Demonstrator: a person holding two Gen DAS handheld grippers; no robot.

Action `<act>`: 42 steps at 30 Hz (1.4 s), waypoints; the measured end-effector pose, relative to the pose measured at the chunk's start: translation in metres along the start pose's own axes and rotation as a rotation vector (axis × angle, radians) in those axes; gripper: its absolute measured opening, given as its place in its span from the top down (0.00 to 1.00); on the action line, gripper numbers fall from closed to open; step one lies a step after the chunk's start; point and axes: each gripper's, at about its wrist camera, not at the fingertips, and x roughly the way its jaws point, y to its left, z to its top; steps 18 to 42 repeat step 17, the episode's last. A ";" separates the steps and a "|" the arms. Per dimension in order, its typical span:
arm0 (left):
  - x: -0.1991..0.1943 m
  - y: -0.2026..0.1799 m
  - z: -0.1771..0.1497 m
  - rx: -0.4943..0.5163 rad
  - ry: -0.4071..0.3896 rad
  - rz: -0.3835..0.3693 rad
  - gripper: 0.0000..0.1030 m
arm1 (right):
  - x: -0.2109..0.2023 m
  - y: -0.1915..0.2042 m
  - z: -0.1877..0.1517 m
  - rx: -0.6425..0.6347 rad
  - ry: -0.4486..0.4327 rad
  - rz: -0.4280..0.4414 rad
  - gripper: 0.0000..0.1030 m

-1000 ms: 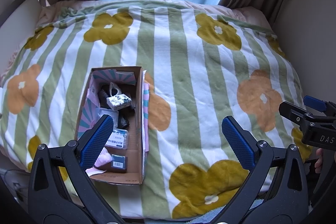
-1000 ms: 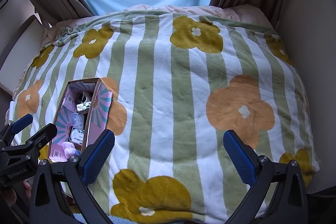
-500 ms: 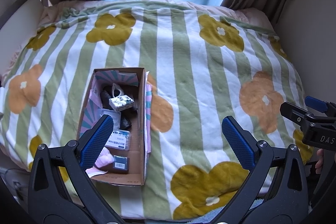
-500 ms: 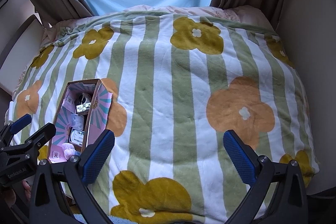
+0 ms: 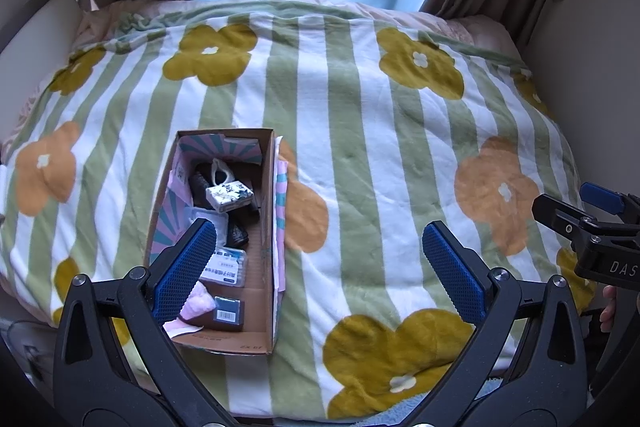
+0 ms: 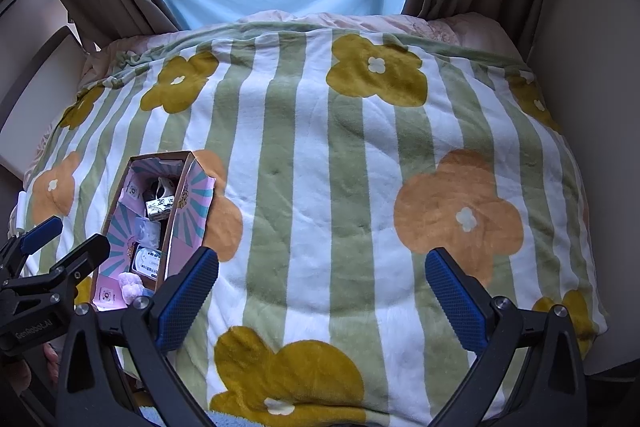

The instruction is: Organize objects

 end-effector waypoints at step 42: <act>-0.002 -0.005 0.003 0.007 -0.067 0.065 0.00 | 0.002 -0.002 0.003 0.010 -0.007 -0.049 0.00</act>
